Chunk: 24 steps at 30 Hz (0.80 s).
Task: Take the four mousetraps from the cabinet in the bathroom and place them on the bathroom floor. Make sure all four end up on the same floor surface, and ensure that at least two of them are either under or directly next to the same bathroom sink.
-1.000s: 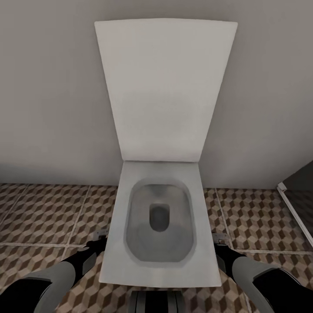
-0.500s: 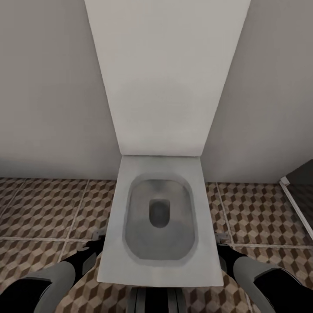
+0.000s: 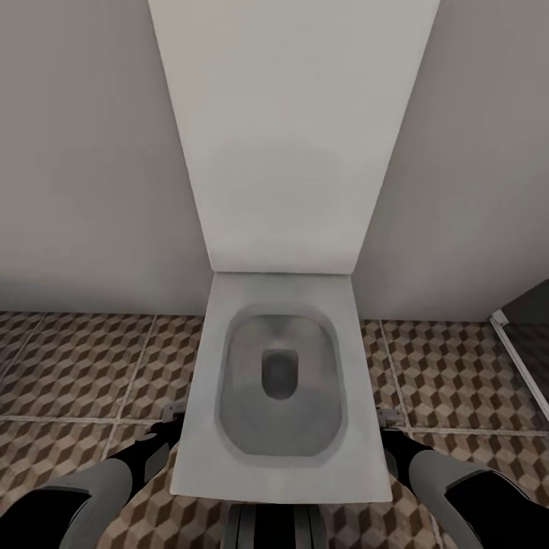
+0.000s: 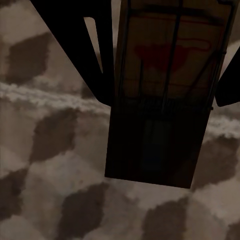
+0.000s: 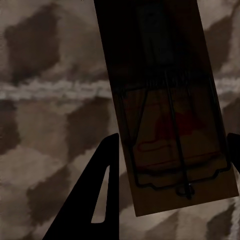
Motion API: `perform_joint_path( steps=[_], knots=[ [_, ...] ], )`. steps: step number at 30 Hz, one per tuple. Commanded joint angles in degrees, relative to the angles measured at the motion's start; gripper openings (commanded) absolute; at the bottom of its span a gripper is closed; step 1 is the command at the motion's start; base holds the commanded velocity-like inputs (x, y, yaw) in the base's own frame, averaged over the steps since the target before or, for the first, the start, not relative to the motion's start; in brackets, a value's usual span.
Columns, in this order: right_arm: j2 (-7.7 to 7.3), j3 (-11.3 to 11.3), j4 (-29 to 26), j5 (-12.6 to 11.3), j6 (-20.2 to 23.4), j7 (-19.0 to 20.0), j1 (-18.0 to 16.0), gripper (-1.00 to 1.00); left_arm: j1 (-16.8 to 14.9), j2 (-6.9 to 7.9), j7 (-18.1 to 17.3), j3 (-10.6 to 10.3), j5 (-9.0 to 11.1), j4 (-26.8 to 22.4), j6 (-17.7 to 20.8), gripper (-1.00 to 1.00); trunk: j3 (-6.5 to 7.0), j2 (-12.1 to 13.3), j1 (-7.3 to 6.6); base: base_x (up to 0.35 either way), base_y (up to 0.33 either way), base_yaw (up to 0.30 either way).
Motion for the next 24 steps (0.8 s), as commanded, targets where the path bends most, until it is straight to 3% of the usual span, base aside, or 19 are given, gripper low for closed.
perform_joint_path(
  steps=[1, 12, 24],
  knots=[
    [0.02, 0.51, 0.03, -0.48, 0.18, -0.04, -0.04, -1.00, -0.03, 0.01, -0.15, -0.50, 0.50, 0.07, -0.20, -1.00, -0.03, -0.01, -0.01, 0.000, 0.000, 0.000],
    [0.11, 0.54, 0.04, -0.51, 0.43, -0.02, -0.04, -1.00, -0.03, 0.04, -0.30, -0.49, 0.50, 0.07, -0.26, -1.00, -2.25, -0.15, 0.25, 0.000, 0.000, 0.000],
    [0.23, 0.56, 0.05, -0.58, 0.64, -0.01, -0.04, -1.00, -0.03, 0.08, -0.14, -0.51, 0.50, 0.07, -0.29, -1.00, -2.25, -0.15, 0.25, 0.000, 0.000, 0.000]
  ],
)
